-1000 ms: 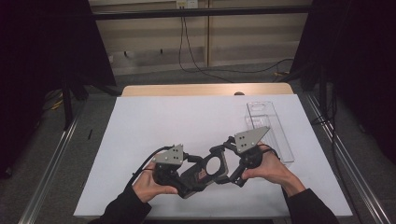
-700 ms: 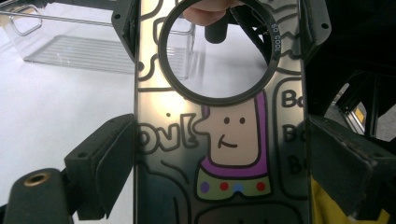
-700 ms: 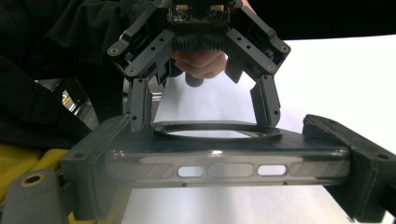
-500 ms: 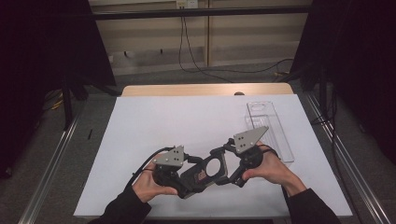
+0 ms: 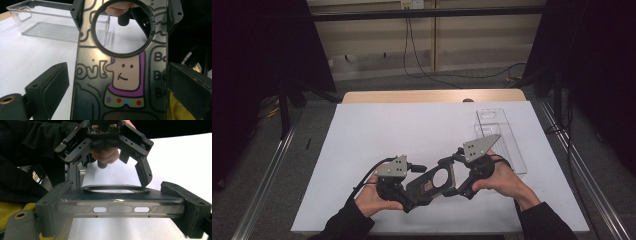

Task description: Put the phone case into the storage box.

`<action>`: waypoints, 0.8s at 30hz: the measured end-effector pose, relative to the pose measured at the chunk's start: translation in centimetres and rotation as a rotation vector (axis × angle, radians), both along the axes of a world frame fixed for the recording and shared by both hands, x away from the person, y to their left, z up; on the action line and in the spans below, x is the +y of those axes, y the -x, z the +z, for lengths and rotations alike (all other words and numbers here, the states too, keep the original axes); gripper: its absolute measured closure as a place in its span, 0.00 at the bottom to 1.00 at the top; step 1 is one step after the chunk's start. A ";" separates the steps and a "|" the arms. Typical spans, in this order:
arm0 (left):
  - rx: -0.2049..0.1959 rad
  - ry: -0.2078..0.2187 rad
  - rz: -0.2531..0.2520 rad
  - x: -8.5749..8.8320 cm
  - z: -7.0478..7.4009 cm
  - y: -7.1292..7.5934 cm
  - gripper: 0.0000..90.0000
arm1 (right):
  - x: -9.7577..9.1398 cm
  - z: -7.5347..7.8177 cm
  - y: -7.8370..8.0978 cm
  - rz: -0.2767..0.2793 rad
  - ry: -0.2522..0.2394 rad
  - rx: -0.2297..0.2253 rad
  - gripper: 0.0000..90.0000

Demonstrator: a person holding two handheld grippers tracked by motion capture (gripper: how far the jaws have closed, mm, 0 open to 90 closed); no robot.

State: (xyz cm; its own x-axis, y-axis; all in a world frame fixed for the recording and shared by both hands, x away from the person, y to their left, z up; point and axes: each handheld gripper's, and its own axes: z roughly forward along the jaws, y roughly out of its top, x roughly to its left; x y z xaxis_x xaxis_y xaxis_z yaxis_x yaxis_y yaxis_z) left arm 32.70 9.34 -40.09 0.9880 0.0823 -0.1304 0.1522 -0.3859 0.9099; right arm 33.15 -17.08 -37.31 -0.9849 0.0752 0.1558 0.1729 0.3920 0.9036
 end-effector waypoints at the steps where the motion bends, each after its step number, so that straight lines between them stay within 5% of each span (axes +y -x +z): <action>1: 0.002 0.006 0.002 0.0 0.0 0.0 0.05 | 0.0 0.0 0.0 -0.006 0.000 0.000 0.13; 15: 0.030 0.015 0.094 0.9 0.1 -0.4 0.04 | -1.1 0.1 -0.4 -0.089 0.001 0.018 0.13; 24: 0.006 -0.002 0.143 1.8 0.2 -0.3 0.04 | -1.8 0.4 -0.7 -0.187 0.011 0.032 0.13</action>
State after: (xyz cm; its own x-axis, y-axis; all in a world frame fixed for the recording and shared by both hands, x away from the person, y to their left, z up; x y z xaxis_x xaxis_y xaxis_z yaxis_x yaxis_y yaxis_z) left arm 32.98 11.11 -39.93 0.9655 0.2221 -0.1363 0.2115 -0.3620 0.9079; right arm 33.87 -18.91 -36.95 -0.9483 0.2580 0.1849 0.2720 0.3603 0.8923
